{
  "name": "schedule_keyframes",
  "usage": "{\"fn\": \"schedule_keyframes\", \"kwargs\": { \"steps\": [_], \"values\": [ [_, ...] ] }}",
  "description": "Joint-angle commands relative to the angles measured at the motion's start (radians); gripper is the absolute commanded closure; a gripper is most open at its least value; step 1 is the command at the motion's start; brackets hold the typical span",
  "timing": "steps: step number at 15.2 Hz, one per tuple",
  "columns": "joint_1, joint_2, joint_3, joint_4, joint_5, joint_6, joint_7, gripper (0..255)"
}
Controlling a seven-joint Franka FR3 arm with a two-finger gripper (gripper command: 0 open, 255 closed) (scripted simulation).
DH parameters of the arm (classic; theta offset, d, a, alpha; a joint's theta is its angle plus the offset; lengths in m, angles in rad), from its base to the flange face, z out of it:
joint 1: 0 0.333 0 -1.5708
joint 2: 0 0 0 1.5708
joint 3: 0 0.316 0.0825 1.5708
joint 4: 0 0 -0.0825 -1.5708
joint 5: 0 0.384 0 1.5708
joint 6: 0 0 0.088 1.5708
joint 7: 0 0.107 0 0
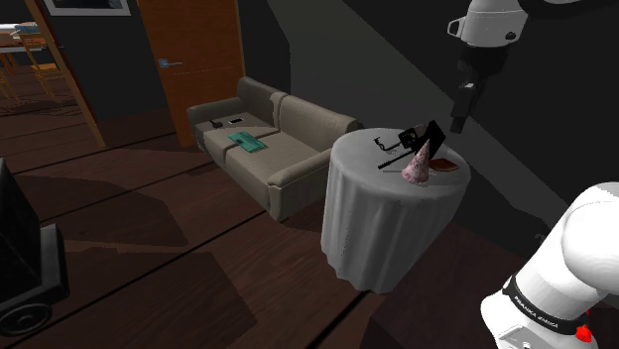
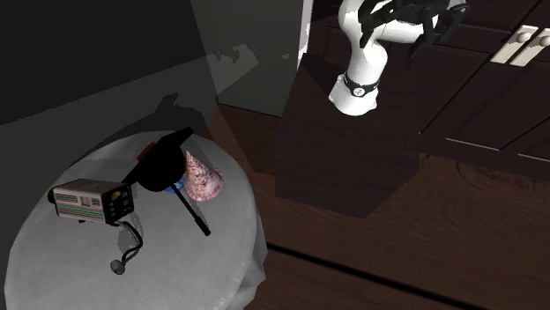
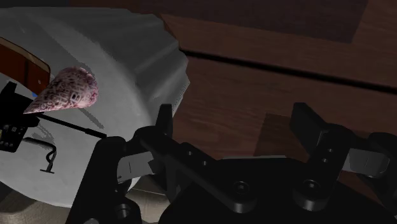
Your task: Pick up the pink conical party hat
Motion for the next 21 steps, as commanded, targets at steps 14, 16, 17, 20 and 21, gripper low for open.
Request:
{"fn": "schedule_keyframes", "kwargs": {
  "steps": [14,16,17,20,21],
  "values": [
    [-0.034,0.16,-0.274,-0.098,-0.281,0.273,-0.432,0],
    [-0.038,0.209,-0.316,-0.091,-0.317,0.325,-0.493,0],
    [-0.04,0.236,-0.336,-0.085,-0.333,0.351,-0.523,0],
    [-0.041,0.325,-0.397,-0.059,-0.376,0.431,-0.613,0],
    [-0.041,0.358,-0.416,-0.047,-0.387,0.458,-0.643,0]
  ]
}}
